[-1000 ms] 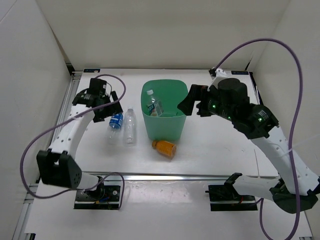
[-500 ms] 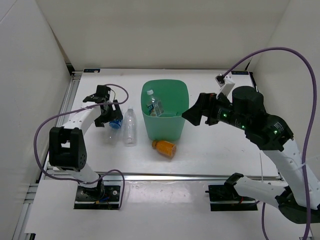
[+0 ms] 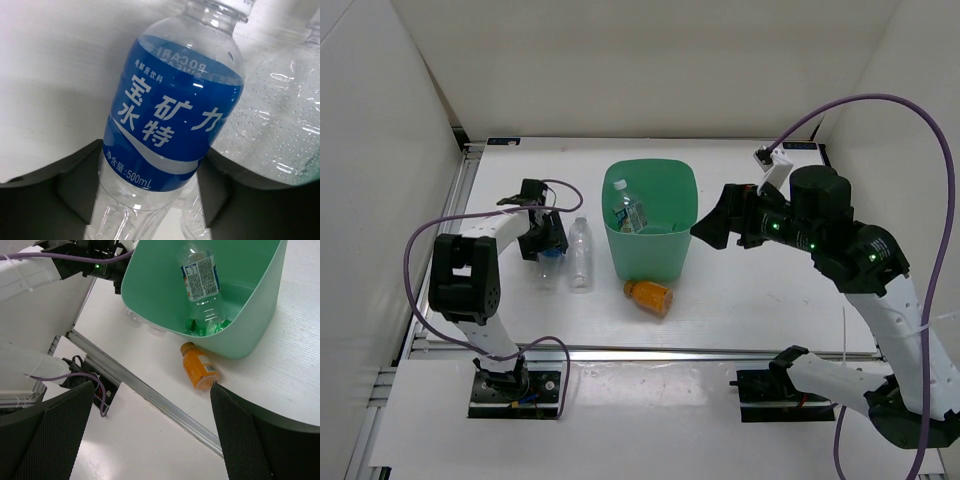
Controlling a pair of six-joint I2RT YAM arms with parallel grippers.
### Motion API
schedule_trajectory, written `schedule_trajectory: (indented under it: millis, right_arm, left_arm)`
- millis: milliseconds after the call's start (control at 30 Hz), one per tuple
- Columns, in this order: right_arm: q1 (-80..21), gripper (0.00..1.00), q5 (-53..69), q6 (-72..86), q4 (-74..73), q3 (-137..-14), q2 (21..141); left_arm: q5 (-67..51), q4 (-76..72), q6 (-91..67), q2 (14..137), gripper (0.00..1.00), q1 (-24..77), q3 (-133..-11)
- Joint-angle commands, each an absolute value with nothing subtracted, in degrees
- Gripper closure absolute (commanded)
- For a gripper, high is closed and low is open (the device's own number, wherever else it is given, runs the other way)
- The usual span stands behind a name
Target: Put the plastic bottles in the bin
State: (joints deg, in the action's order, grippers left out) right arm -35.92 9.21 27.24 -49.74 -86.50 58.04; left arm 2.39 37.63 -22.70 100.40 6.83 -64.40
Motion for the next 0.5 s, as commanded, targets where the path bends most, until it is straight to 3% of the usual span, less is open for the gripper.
schedule_trajectory:
  millis: [0, 67, 100, 167, 333, 467]
  right_arm:
    - [-34.9, 0.0, 11.34, 25.49, -51.06, -90.96, 59.14]
    - [-34.37, 0.0, 11.87, 25.49, -51.06, -91.75, 59.93]
    - [-34.37, 0.0, 12.56, 25.49, -51.06, -92.28, 60.9]
    - [-34.37, 0.0, 13.35, 25.49, -51.06, -94.04, 62.65]
    - [-33.84, 0.0, 15.38, 26.1, -51.06, -96.24, 65.21]
    - [-33.84, 0.0, 15.91, 26.63, -51.06, -97.38, 66.45]
  left_arm:
    - [0.44, 37.35, -23.37, 100.72, 0.29, 6.86, -61.18]
    - [1.05, 37.35, -24.07, 98.89, 0.37, 6.15, -59.95]
    - [1.75, 37.35, -24.95, 96.79, 0.49, 5.46, -59.94]
    - [3.86, 37.88, -26.01, 94.23, 0.61, 4.92, -59.94]
    - [10.44, 40.87, -31.81, 85.09, 0.62, 3.6, -70.38]
    - [9.14, 41.65, -33.93, 84.72, 0.62, 4.39, -85.66]
